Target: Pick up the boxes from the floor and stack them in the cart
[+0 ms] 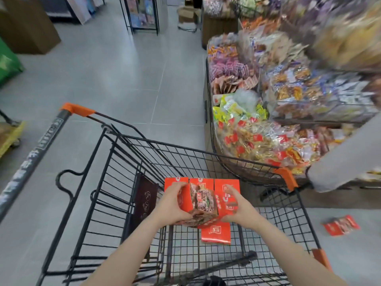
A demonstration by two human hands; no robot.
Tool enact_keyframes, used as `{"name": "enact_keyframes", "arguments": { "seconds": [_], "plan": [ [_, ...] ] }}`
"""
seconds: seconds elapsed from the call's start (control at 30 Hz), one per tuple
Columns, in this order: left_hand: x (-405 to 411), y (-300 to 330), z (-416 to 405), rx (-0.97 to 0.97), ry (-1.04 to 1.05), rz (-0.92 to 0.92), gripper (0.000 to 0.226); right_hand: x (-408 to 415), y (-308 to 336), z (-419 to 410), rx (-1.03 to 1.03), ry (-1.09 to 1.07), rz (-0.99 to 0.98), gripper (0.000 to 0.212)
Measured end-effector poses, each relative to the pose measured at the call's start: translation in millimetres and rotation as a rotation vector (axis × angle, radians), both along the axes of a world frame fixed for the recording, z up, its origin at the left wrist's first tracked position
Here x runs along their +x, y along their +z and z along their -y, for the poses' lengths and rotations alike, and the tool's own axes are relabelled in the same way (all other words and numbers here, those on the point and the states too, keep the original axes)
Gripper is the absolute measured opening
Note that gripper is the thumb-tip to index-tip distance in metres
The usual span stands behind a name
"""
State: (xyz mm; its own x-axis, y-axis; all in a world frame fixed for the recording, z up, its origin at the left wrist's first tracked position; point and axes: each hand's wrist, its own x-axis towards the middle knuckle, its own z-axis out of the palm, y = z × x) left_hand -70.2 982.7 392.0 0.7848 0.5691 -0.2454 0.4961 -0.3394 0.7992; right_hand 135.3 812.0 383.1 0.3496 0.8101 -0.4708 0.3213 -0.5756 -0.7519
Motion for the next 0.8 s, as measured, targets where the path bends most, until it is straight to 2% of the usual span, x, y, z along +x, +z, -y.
{"name": "enact_keyframes", "arguments": {
  "seconds": [0.27, 0.4, 0.57, 0.7, 0.8],
  "plan": [
    [-40, -74, 19, 0.310, -0.269, -0.279, 0.097, -14, -61, 17, -0.227, 0.210, 0.224, 0.089],
    [-43, -117, 27, 0.415, -0.293, -0.351, 0.092, -23, -87, 20, -0.224, 0.245, 0.288, 0.085],
    [-35, -169, 15, 0.539, -0.286, -0.441, 0.101, -24, -125, 28, -0.220, 0.330, 0.458, 0.076],
    [-37, -194, 11, 0.567, -0.271, -0.486, 0.113, -26, -145, 24, -0.290, 0.379, 0.547, 0.081],
    [-36, -198, 19, 0.481, -0.199, -0.537, 0.108, -30, -152, 18, -0.297, 0.372, 0.616, 0.085]
  ]
}}
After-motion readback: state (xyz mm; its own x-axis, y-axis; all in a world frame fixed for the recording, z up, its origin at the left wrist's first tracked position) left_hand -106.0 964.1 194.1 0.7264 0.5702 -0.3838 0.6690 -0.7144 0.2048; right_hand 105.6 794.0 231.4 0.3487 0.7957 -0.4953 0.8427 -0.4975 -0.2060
